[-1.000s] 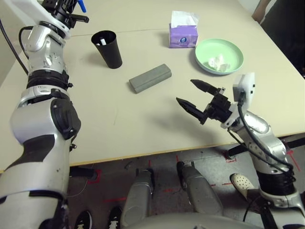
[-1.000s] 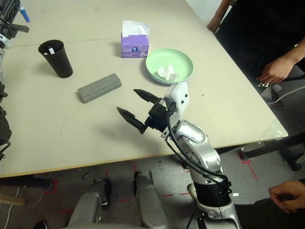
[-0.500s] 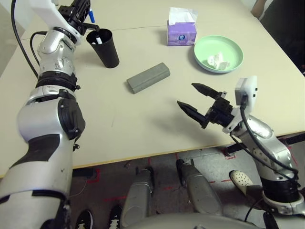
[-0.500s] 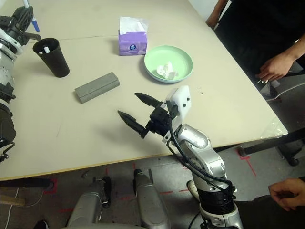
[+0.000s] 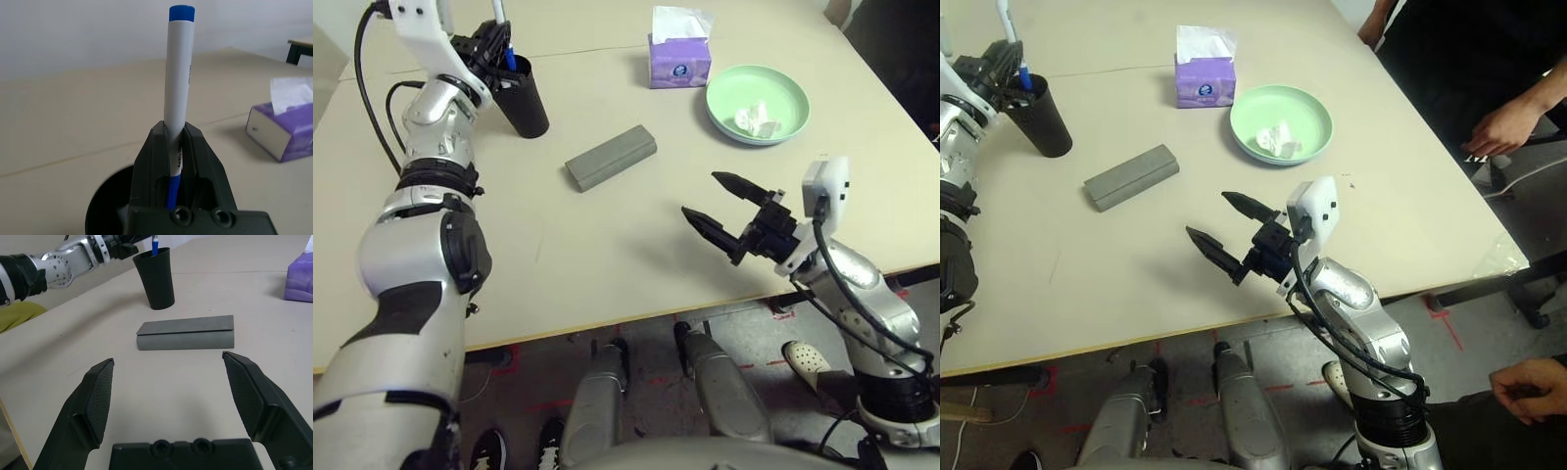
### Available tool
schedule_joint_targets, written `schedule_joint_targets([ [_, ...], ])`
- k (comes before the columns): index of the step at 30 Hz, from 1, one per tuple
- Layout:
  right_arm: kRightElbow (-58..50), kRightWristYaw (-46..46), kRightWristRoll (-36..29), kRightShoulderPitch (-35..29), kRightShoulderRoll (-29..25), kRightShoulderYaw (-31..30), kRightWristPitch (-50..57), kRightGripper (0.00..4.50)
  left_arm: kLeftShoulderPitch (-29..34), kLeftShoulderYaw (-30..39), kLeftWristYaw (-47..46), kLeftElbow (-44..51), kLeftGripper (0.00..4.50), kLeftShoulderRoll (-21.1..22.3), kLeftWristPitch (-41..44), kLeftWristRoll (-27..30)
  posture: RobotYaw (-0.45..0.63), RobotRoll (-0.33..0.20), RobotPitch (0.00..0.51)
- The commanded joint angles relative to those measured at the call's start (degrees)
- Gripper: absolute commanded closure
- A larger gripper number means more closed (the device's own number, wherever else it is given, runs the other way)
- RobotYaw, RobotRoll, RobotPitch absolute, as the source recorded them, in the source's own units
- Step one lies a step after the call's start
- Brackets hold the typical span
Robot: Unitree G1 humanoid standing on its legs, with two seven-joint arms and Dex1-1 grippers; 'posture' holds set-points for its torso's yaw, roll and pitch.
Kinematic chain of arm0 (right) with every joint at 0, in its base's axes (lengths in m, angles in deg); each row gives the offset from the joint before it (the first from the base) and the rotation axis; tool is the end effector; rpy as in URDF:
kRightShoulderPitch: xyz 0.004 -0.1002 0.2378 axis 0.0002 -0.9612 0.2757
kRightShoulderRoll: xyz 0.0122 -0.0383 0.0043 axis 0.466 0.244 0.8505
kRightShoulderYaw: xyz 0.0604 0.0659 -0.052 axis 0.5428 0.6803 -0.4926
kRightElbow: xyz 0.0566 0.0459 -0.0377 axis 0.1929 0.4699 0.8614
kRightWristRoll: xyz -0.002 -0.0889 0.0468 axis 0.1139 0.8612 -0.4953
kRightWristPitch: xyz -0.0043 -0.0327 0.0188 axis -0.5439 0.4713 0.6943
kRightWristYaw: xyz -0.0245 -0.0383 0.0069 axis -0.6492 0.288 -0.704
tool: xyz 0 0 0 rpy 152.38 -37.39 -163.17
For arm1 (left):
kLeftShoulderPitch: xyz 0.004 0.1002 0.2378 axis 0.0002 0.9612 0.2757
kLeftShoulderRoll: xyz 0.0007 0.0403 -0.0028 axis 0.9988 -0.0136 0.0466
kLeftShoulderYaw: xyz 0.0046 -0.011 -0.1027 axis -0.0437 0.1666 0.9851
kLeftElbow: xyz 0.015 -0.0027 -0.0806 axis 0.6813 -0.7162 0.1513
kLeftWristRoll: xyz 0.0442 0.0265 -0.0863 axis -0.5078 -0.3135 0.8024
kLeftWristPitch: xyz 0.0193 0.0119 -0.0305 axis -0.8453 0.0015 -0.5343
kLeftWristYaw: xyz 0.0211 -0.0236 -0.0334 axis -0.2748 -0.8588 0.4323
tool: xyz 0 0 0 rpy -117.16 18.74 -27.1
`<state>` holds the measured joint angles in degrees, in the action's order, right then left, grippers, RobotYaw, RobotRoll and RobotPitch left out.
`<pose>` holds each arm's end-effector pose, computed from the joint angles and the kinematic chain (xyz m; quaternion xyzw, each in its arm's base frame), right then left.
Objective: Organize and tidy the items on the table.
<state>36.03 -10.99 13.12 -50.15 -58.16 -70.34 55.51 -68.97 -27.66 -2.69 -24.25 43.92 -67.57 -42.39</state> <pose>0.2166 -0.1718 0.1583 0.0100 -0.1070 0.4513 0.8859 0.3509 0.2840 0.2448 0.0741 -0.1876 -0.0695 0.9770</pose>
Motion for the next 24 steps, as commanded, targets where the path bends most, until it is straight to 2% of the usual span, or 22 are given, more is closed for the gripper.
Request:
schedule_joint_targets([
  [1,-1.7,-0.1,-0.8,-0.7,-0.6,0.4,0.7,0.0,1.6,-0.3,-0.3,-0.5,4.26,1.0,-0.6,-0.9,-0.26,0.0,0.285],
  [11,-0.9,-0.1,-0.9,0.0,-0.6,0.3,0.5,0.0,2.5,-0.1,-1.2,-0.3,4.26,1.5,-0.8,-0.8,-0.26,0.0,0.282],
  [12,-0.9,-0.1,-0.9,0.0,-0.7,0.3,0.5,0.0,2.5,-0.1,-1.4,-0.3,3.51,1.5,-0.9,-0.7,-0.26,0.0,0.282],
  [14,-0.9,0.0,-0.9,0.0,-0.7,0.4,0.5,0.0,2.6,0.1,-1.5,-0.3,2.93,1.6,-1.0,-0.6,-0.26,0.0,0.282],
  [22,0.5,0.6,-0.5,0.9,-1.0,0.4,-0.1,0.0,2.4,0.6,-2.1,-0.3,0.08,2.1,-0.9,-0.1,-0.25,0.0,0.275],
  [24,1.0,0.8,-0.4,1.2,-0.9,0.3,-0.2,0.0,2.4,0.7,-1.8,-0.2,0.03,2.3,-0.9,0.0,-0.25,0.0,0.273],
])
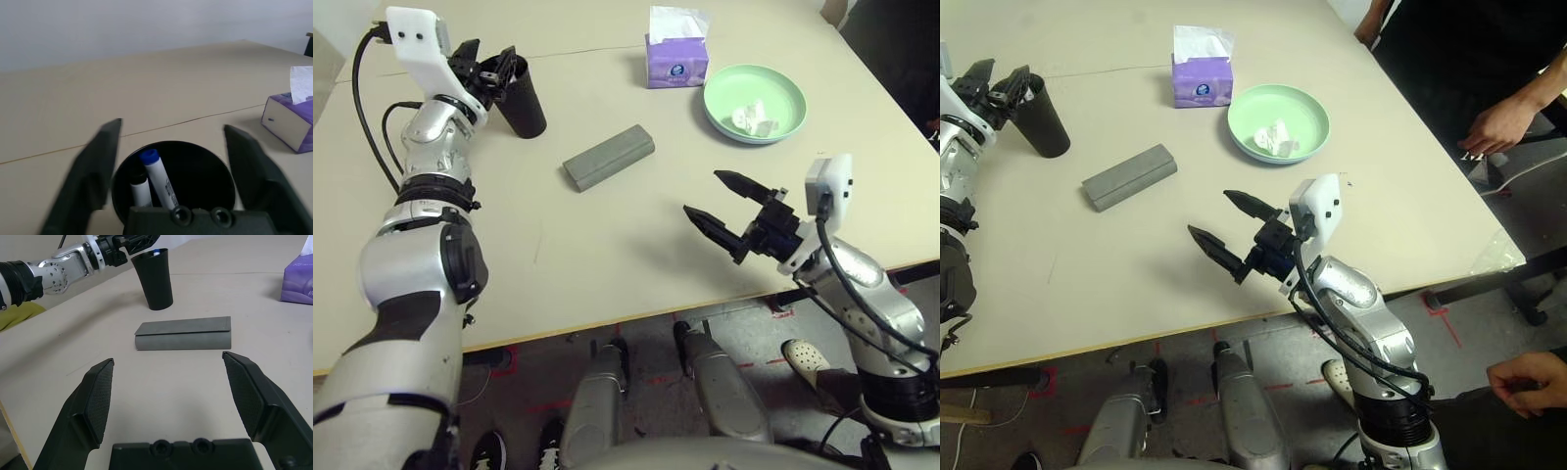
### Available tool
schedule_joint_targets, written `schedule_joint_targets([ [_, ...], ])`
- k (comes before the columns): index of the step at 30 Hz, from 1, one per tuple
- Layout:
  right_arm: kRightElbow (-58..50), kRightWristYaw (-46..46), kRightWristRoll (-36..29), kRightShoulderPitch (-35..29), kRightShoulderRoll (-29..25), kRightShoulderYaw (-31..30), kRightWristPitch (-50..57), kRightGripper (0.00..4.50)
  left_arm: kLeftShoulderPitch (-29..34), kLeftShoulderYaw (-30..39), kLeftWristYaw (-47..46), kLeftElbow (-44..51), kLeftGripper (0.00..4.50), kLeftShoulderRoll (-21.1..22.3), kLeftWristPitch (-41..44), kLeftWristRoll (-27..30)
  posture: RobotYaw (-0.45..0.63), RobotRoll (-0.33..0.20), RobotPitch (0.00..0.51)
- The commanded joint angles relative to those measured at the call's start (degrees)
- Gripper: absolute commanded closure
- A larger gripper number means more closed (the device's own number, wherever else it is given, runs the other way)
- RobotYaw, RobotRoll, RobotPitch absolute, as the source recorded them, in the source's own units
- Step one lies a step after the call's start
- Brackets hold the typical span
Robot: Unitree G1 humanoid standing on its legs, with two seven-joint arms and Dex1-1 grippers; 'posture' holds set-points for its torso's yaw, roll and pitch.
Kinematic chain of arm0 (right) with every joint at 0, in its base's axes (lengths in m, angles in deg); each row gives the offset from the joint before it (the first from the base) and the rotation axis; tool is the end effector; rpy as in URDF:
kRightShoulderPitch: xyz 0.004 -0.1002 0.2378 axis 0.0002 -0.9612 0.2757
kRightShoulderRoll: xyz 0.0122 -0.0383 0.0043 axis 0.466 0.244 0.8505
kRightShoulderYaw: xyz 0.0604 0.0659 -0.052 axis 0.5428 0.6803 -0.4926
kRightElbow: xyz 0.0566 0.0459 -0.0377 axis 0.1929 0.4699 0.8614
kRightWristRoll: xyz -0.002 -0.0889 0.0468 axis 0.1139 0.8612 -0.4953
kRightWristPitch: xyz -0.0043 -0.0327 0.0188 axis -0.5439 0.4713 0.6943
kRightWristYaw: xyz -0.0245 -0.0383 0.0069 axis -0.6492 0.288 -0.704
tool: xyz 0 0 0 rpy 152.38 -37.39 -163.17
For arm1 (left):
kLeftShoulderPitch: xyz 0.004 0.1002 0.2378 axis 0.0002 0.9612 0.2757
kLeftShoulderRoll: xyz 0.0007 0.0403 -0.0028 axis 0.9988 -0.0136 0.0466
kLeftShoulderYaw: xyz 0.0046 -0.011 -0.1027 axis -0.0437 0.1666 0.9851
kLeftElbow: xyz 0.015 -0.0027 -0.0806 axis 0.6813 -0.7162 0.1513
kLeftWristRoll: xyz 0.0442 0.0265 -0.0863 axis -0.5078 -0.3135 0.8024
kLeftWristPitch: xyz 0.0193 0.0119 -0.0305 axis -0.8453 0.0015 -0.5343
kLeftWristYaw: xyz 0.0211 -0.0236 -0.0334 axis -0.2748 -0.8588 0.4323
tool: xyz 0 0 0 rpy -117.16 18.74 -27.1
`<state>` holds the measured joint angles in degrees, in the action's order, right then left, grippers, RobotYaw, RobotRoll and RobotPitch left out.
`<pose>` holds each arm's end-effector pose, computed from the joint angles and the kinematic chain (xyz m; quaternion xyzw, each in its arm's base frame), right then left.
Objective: Organize and tidy the items on the table.
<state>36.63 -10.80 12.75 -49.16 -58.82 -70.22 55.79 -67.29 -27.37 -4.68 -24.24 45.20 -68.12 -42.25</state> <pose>0.2192 -0.1730 0.1607 0.0061 -0.1063 0.4534 0.8849 0.3461 0.2938 0.2386 0.0754 -0.1826 -0.0388 0.9795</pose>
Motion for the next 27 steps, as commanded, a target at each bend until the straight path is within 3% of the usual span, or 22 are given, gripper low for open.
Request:
schedule_joint_targets([
  [1,0.6,0.7,0.0,0.4,-0.2,0.1,-0.6,0.0,0.7,0.4,0.3,-0.2,0.03,1.2,-0.4,-0.1,-0.25,0.0,0.272],
  [8,2.6,2.6,-0.1,2.6,-0.5,-0.1,-1.5,0.0,0.8,1.3,2.7,0.5,0.03,3.7,0.5,1.0,-0.23,0.0,0.265],
  [14,7.5,2.1,-0.9,11.4,-1.7,5.2,-2.1,0.0,2.3,3.4,7.4,4.0,0.03,9.9,3.0,4.0,-0.21,0.0,0.255],
  [17,12.2,1.4,1.8,13.9,-3.7,8.2,-4.3,0.0,5.1,4.9,8.8,6.8,0.03,13.7,4.9,5.7,-0.18,0.0,0.249],
  [22,18.1,-0.4,6.7,11.0,-8.1,13.3,-9.3,0.0,17.6,9.3,10.0,16.7,0.03,18.3,8.7,10.0,-0.16,0.0,0.246],
  [27,23.0,-4.9,11.7,4.1,-10.0,18.6,-14.7,0.0,36.7,17.4,7.0,33.3,0.03,16.4,13.7,16.0,-0.16,0.0,0.237],
])
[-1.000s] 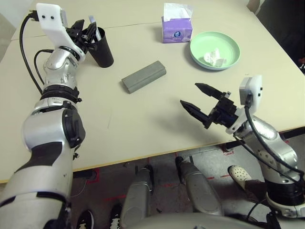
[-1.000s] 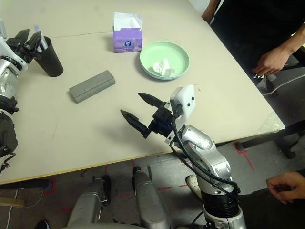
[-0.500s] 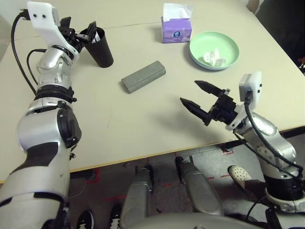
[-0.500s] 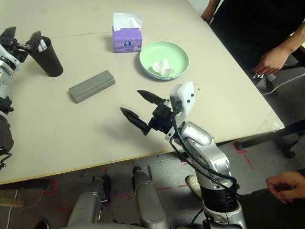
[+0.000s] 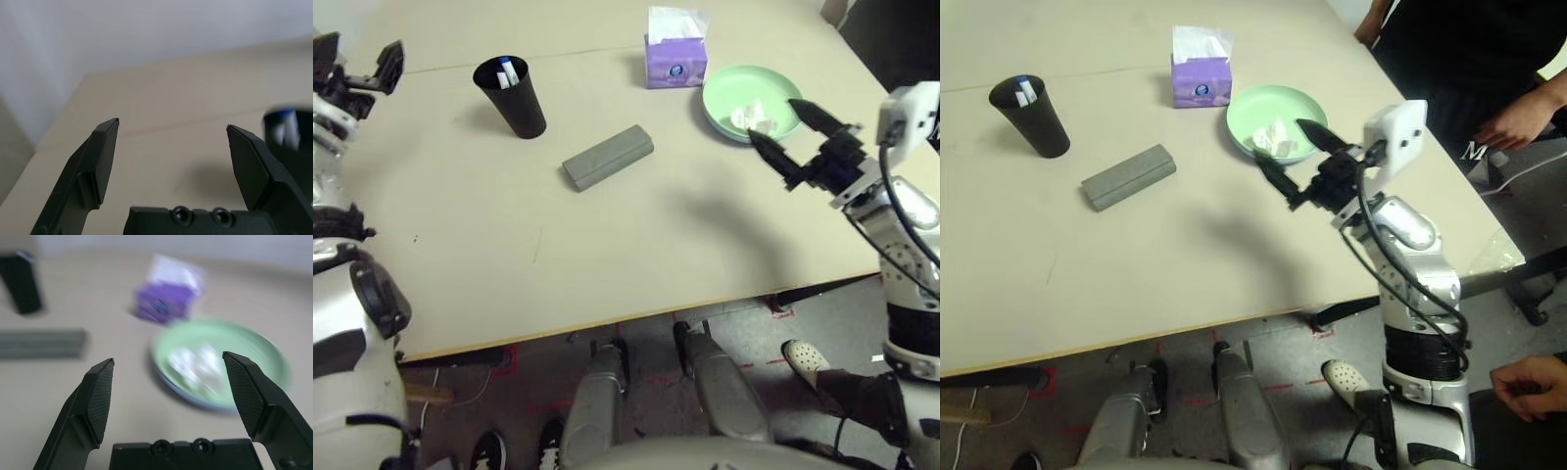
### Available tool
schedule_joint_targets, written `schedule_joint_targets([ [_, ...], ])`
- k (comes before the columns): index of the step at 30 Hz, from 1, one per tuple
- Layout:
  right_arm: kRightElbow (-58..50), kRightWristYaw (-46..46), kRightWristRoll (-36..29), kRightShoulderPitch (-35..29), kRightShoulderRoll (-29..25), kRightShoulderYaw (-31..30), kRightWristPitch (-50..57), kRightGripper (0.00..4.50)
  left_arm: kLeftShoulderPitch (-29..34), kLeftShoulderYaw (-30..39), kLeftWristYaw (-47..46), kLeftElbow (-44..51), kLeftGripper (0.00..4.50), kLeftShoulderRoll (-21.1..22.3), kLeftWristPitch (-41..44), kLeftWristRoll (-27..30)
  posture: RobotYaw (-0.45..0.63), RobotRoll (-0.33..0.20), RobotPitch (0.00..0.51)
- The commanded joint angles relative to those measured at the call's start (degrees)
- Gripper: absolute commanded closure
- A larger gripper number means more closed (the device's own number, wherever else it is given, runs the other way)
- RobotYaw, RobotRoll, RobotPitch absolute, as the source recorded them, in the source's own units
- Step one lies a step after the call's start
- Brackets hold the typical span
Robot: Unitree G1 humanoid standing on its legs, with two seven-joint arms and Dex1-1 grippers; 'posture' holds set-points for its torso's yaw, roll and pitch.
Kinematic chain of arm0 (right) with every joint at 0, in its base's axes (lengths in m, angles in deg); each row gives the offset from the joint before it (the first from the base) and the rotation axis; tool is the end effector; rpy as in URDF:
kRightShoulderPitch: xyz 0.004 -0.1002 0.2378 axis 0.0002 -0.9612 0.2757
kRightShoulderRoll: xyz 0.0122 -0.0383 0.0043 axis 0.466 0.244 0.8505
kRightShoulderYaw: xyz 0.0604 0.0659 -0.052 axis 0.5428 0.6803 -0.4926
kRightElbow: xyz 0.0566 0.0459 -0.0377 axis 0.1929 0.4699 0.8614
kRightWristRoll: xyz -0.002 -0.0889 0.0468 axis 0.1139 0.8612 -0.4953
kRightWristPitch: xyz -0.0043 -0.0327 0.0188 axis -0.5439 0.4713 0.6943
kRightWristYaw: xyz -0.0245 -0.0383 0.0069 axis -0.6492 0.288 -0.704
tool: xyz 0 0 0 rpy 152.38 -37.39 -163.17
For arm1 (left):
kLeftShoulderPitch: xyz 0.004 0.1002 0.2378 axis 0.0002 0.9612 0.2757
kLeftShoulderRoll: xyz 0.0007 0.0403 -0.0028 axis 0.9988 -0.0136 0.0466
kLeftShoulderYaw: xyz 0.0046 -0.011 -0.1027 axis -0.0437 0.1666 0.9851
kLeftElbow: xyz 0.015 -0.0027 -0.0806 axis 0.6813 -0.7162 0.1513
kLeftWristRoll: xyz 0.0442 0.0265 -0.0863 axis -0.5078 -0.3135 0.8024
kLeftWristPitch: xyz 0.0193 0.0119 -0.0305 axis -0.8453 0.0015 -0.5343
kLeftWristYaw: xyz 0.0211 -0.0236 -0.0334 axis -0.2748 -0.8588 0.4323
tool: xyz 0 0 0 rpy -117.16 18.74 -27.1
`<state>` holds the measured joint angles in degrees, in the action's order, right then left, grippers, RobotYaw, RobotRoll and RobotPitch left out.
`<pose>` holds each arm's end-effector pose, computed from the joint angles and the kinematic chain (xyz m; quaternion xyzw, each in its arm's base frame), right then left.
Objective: Organize and tidy the items on the table.
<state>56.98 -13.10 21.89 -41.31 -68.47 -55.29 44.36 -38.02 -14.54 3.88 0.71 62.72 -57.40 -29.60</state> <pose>0.2476 -0.2616 0.1861 -0.1100 -0.1447 0.2271 0.9568 0.2384 0.4098 0.2261 0.1086 -0.1758 0.0587 0.9767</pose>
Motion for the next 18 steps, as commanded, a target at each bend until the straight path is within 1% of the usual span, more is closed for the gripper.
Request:
schedule_joint_targets([
  [1,3.6,-3.3,3.0,-4.4,-0.3,4.3,-4.1,0.0,10.0,5.5,-2.3,10.9,0.03,-1.8,3.9,4.2,-0.16,0.0,0.237],
  [3,5.0,-5.2,4.0,-5.8,0.2,5.5,-5.7,0.0,15.1,6.8,-4.1,16.3,0.03,-4.2,5.6,5.5,-0.16,0.0,0.234],
  [6,7.3,-9.2,5.0,-6.6,1.5,7.4,-7.6,0.0,22.5,7.1,-6.6,26.0,0.03,-9.3,8.5,7.0,-0.16,0.0,0.231],
  [8,9.1,-11.2,5.5,-6.3,1.9,8.2,-8.7,0.0,25.9,6.6,-8.5,32.3,0.03,-12.2,10.8,7.7,-0.16,0.0,0.229],
  [12,10.9,-13.3,4.8,-4.6,2.1,9.3,-8.9,0.0,28.6,6.6,-11.4,38.6,0.03,-15.4,13.7,8.2,-0.15,0.0,0.227],
  [18,9.8,-11.4,3.6,-4.3,2.4,7.6,-8.0,0.0,29.2,6.5,-13.4,42.3,0.03,-16.4,16.1,8.4,-0.14,0.0,0.221],
])
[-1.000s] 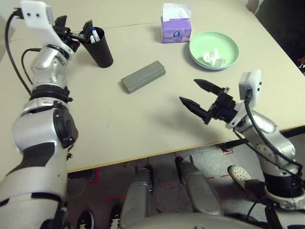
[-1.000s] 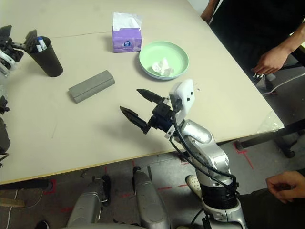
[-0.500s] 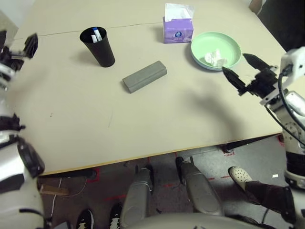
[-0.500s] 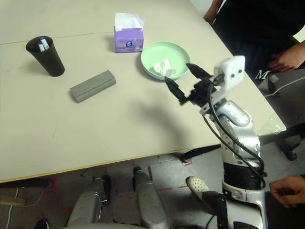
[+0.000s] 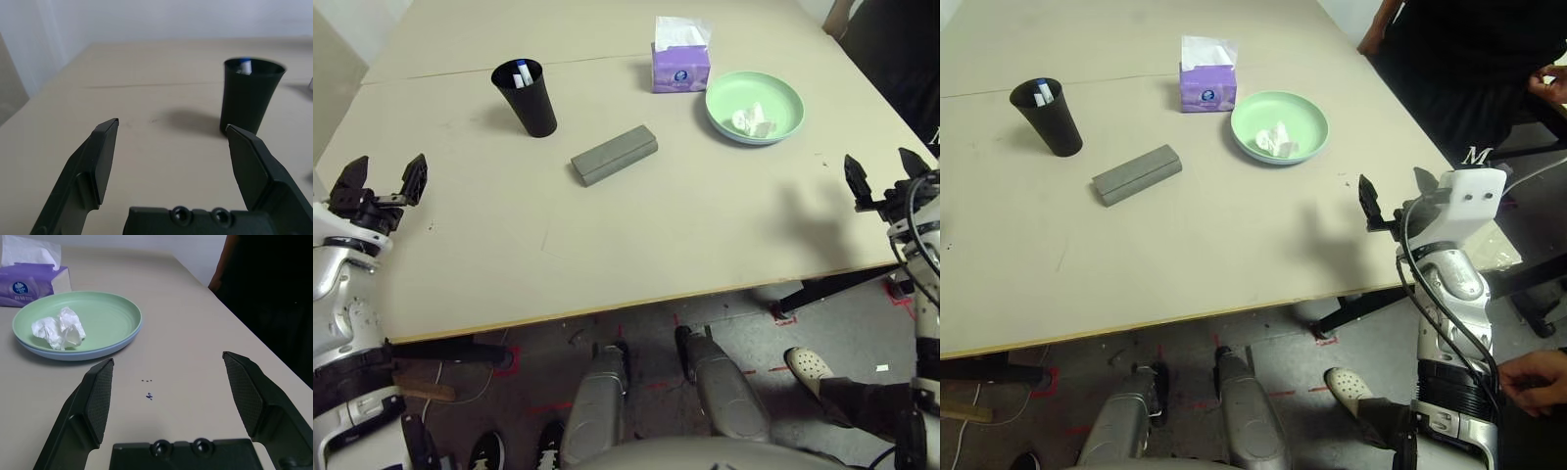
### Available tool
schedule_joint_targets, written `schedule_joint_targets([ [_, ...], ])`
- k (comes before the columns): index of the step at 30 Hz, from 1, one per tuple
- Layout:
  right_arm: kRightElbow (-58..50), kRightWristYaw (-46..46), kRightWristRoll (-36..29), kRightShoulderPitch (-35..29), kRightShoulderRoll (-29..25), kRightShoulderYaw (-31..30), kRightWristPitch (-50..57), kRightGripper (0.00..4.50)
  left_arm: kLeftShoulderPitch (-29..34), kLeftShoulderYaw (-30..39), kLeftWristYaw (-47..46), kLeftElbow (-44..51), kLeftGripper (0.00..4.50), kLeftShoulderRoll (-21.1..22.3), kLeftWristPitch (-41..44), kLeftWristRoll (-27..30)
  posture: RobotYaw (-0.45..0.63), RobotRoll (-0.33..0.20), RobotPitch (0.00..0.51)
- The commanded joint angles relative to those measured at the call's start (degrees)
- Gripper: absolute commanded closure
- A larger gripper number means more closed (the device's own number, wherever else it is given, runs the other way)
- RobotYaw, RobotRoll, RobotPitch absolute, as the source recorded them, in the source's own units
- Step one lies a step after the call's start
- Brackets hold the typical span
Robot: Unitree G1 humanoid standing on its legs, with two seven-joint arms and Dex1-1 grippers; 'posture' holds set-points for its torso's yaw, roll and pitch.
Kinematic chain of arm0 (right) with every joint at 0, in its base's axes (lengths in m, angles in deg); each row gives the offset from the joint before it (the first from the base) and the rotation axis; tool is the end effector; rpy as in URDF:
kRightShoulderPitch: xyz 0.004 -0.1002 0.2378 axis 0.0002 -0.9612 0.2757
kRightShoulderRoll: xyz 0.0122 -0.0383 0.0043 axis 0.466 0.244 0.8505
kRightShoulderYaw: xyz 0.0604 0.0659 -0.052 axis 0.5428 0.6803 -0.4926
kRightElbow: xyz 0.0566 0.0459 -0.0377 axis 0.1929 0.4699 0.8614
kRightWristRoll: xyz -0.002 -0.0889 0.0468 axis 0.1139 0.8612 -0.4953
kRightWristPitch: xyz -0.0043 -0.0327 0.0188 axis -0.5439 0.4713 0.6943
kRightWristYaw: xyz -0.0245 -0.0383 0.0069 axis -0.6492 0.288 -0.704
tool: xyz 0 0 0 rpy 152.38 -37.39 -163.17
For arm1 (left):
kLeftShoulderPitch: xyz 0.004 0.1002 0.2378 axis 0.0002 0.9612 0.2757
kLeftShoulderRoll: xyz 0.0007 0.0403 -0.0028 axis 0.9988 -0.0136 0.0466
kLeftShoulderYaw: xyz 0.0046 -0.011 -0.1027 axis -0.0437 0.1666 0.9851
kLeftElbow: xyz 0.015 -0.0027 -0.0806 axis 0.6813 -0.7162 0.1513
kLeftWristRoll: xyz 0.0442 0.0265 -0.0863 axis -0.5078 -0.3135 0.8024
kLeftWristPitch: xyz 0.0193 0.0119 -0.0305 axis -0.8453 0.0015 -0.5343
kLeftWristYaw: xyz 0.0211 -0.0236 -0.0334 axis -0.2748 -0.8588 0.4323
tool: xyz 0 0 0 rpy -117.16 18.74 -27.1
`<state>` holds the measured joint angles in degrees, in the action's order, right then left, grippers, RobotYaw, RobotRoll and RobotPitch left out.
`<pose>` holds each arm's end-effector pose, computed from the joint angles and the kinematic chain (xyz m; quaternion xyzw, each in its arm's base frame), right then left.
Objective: Organize and tidy the items on the table.
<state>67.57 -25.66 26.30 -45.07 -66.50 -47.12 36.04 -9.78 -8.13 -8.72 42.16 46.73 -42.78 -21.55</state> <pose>0.2370 -0.3013 0.1545 -0.0862 -0.1364 0.0124 0.9868 0.1974 0.3604 0.1690 0.0457 -0.1562 0.0672 0.9844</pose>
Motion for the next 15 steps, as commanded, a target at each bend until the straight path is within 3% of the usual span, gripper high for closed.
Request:
schedule_joint_targets([
  [1,-1.3,1.9,-1.8,-0.8,0.8,-0.6,0.6,0.0,1.0,0.2,-0.9,0.8,0.03,-0.3,1.7,0.4,-0.14,0.0,0.221],
  [15,-5.3,3.9,-4.4,-0.6,3.3,-2.5,3.3,0.0,4.2,0.6,-2.6,0.8,0.03,2.5,8.2,-1.1,-0.11,0.0,0.239],
])
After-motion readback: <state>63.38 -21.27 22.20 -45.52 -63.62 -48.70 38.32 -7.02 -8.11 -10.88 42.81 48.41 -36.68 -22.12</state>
